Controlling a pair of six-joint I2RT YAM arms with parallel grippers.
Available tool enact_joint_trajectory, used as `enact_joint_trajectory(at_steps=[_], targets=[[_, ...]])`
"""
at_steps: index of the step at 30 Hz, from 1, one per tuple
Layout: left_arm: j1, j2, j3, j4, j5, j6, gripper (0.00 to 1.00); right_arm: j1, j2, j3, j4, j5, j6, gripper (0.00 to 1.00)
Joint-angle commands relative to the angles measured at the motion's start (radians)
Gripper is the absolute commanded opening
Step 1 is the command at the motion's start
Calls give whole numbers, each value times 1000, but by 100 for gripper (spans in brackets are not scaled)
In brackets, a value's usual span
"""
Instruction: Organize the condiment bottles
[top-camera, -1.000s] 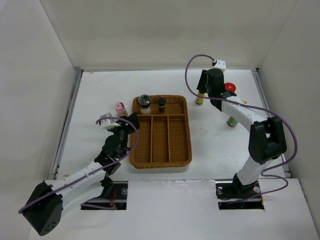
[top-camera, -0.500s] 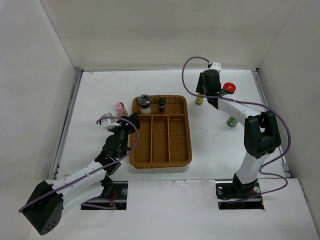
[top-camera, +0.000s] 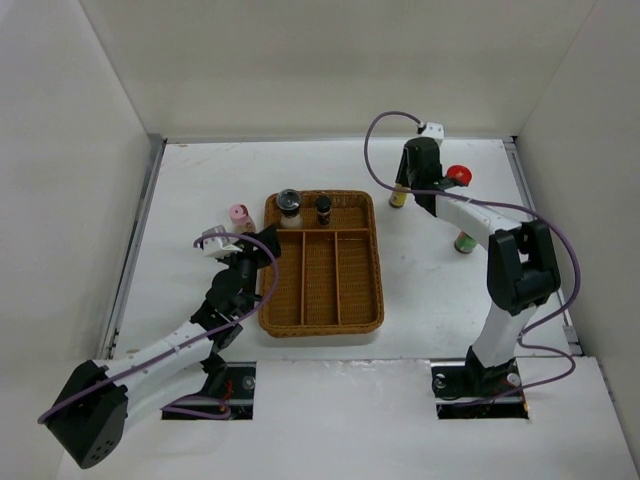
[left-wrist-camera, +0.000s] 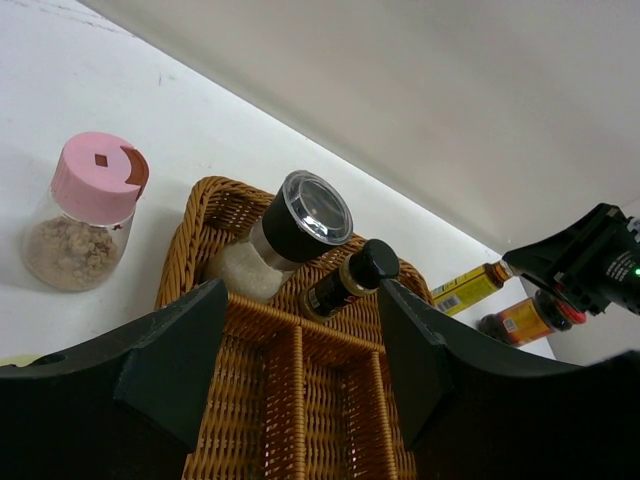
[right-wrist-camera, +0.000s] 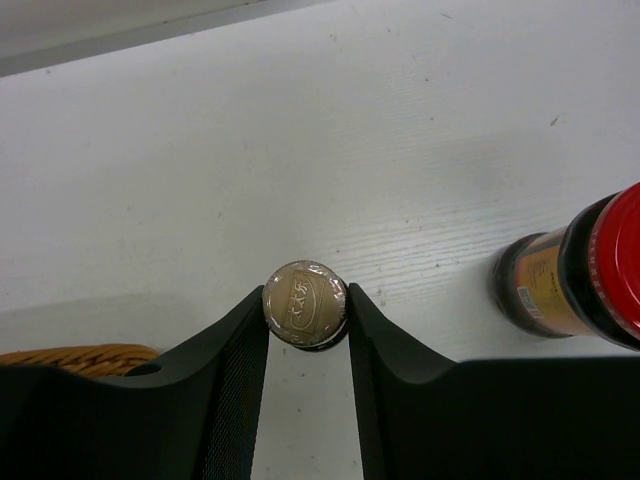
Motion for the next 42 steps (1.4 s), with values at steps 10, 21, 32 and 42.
enact_joint_trajectory(at_steps=[10,21,32,42], targets=[[7,14,3,56,14,-10,61,71,-203,-53,92,69,-58,28],[10,-7,1,53,14,-8,61,231,-289,-49,111,62,-100,29],[10,-23,-5,48,14,-8,61,321,-116,-38,187,36,-55,29],[10,-13,-5,51,14,-10,61,343,-67,-85,209,31,-29,42]])
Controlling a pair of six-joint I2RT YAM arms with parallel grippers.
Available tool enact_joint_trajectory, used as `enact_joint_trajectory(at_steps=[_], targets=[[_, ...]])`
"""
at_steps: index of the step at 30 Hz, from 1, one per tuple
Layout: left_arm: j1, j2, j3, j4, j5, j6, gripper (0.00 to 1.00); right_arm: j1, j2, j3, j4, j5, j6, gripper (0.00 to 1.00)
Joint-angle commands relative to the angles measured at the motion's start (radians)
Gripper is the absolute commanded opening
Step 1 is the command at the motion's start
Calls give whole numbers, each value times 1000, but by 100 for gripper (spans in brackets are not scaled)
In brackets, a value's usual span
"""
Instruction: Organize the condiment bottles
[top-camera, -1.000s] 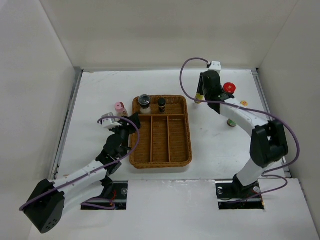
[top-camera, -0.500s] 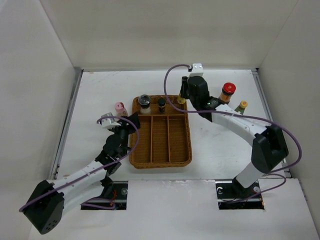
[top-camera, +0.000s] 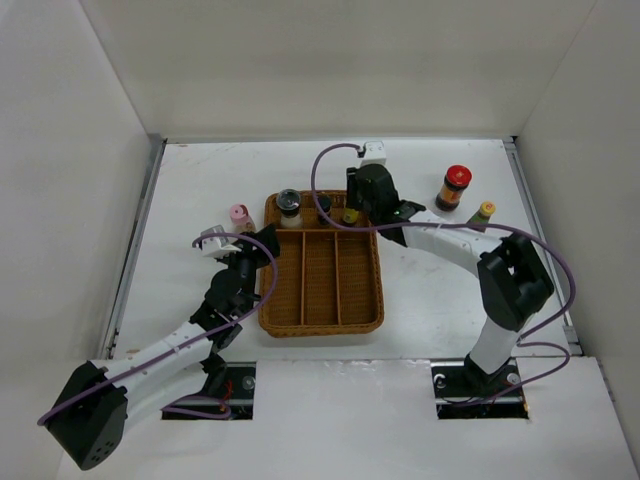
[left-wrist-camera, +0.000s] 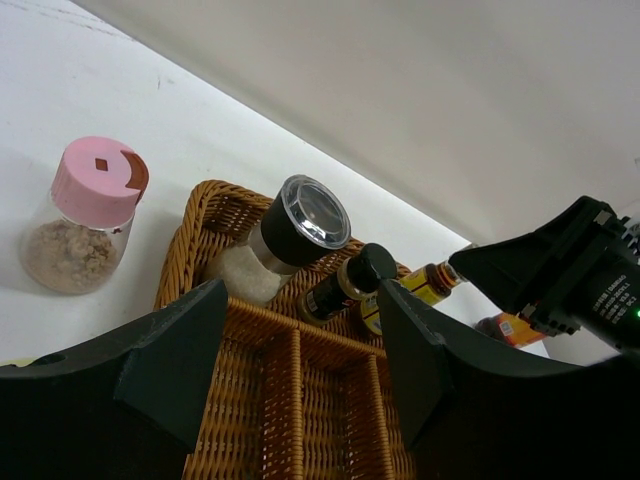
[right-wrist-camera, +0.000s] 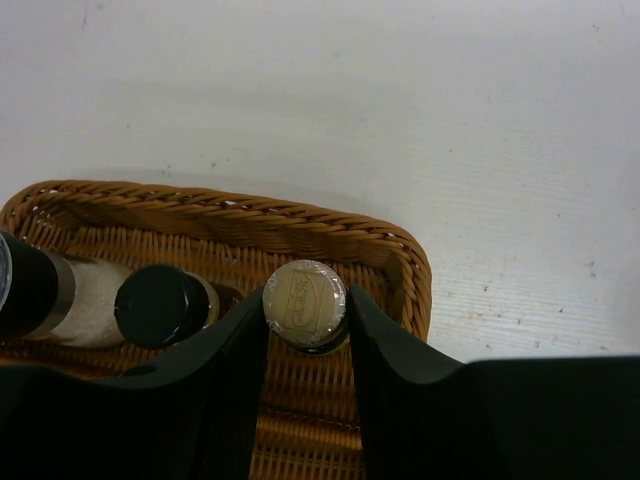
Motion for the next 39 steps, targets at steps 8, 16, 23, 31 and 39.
enact_joint_trajectory(at_steps=[8,16,23,31,39], targets=[[3,1,-5,53,9,-6,61,25,-33,-4,109,8,20,55],[2,-1,-5,54,9,-8,61,33,-107,-17,98,26,11,58],[2,-7,-2,49,9,-8,61,38,-238,-76,105,57,3,59],[-9,-16,1,46,9,-8,60,38,-527,-276,48,231,20,16],[-11,1,66,-27,5,1,48,8,-656,-423,-5,167,146,22]])
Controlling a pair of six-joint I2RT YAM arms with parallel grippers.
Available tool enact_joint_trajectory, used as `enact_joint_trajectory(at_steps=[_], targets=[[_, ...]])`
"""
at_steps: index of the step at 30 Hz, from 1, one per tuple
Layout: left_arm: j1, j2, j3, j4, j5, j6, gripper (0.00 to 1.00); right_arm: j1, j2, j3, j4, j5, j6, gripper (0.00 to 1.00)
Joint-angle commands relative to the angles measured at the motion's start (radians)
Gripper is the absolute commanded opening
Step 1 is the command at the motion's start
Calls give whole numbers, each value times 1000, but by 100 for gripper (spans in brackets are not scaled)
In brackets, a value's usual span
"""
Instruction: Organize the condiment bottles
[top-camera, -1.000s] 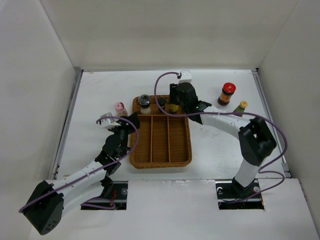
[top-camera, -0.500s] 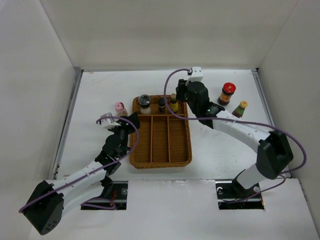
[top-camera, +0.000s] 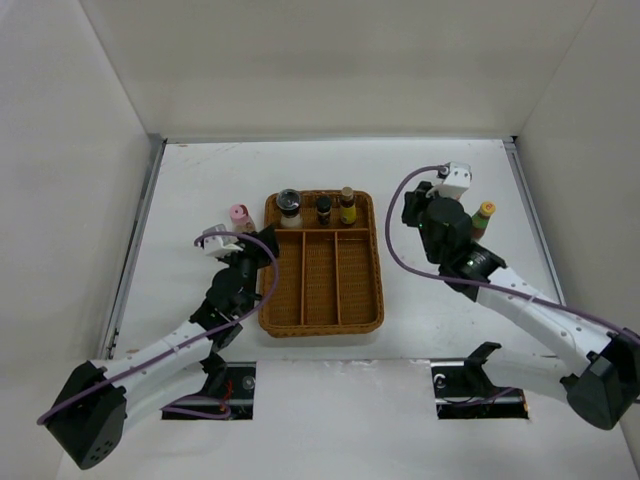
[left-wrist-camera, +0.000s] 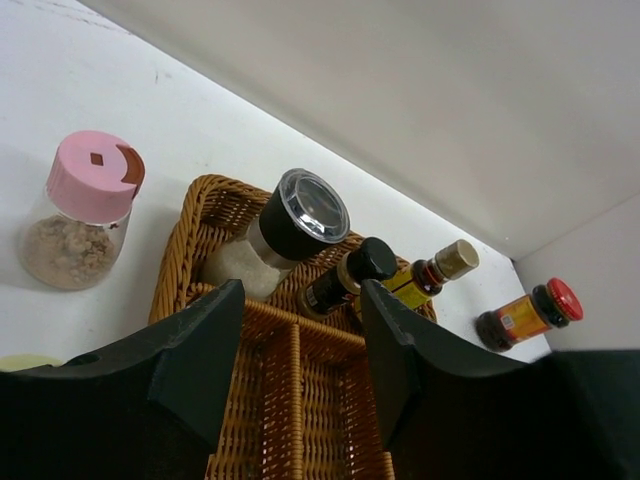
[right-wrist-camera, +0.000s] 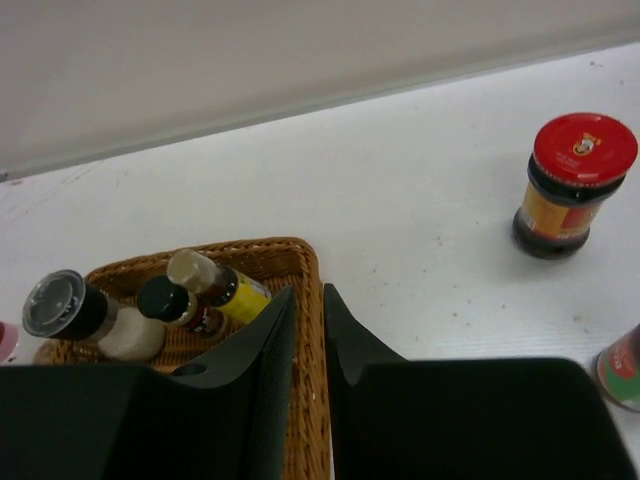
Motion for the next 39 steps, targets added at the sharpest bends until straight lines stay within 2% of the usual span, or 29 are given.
enact_joint_trajectory(at_steps=[1,6,11,14,16,19,21,23,39], targets=[[3,-6,90,-68,4,-8,48,31,9,-53,39,-37,53,25],[45,-18,302,-462,-13,-99,50,65,19,-113,142,-54,34,32],[144,34,464,-735,20,-140,55,97,4,-202,243,-116,62,38],[244,116,556,-892,117,-180,59,121,-11,-228,277,-114,66,41],[313,184,587,-941,222,-191,60,130,-31,-230,271,-120,73,42],[404,254,587,-944,306,-191,66,143,-76,-256,277,-114,73,42],[419,294,596,-918,314,-171,74,143,-93,-267,280,-117,79,42],[421,345,632,-914,323,-136,77,144,-99,-270,281,-119,83,42],[458,584,724,-829,242,-56,76,177,-62,-258,287,-128,77,44]])
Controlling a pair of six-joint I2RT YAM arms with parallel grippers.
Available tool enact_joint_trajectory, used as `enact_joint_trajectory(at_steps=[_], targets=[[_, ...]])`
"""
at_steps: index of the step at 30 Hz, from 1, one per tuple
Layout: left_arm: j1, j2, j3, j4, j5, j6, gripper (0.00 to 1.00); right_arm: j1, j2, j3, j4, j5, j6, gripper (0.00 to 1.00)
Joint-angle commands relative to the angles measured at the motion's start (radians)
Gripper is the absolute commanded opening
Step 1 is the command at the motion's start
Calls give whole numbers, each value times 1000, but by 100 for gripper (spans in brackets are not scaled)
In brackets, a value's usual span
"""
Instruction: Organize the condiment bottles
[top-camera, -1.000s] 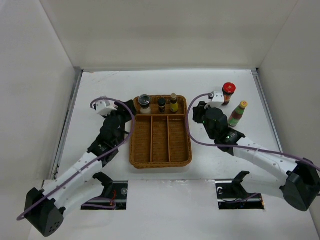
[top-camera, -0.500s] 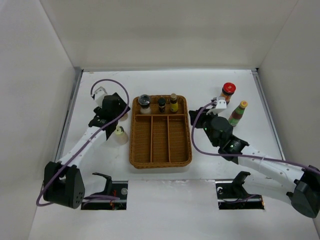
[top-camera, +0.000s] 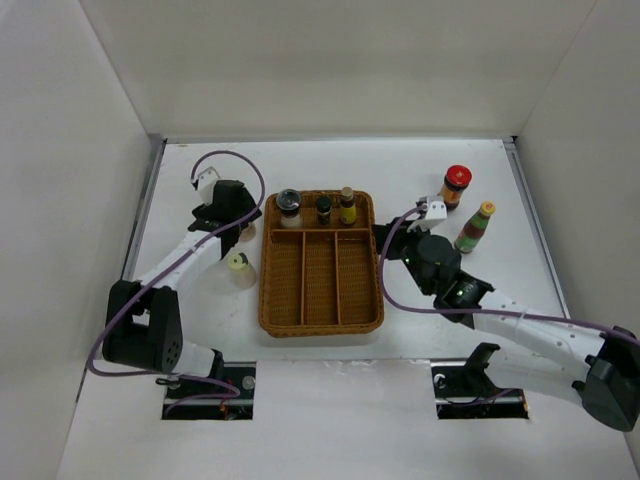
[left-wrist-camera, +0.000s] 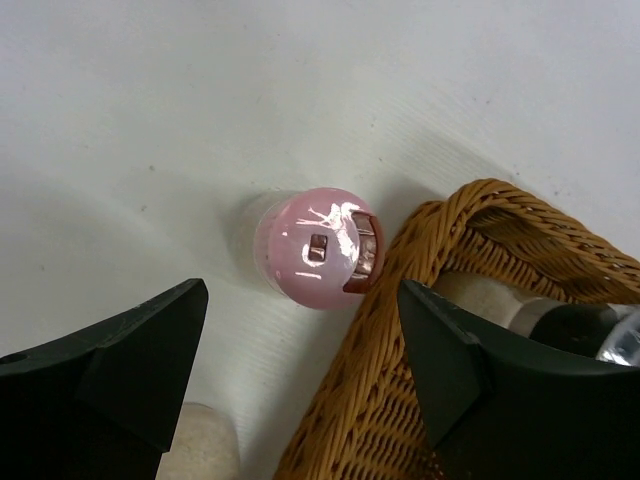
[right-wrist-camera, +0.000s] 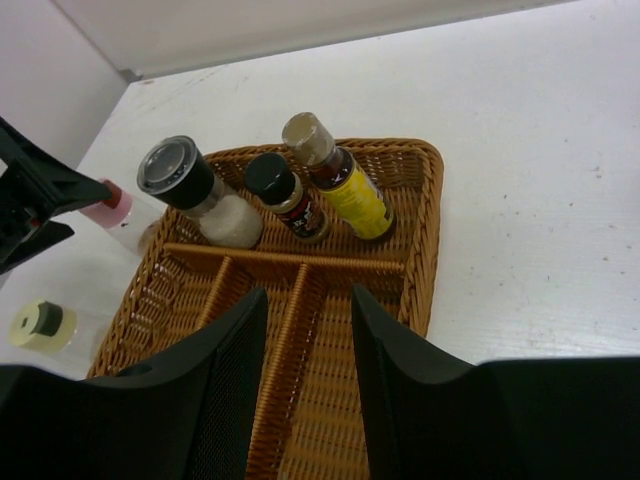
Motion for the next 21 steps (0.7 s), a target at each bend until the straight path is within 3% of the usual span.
enact_joint_trajectory(at_steps=[1,17,21], targets=[[1,17,57,68,-26,35,76,19,13,11,64,-7,4,44],[2,120,122,103,-94,100,57,33,51,19,73,-18,-3,46],[1,133,111,103,-89,95,58,33,40,16,73,-18,-3,47]])
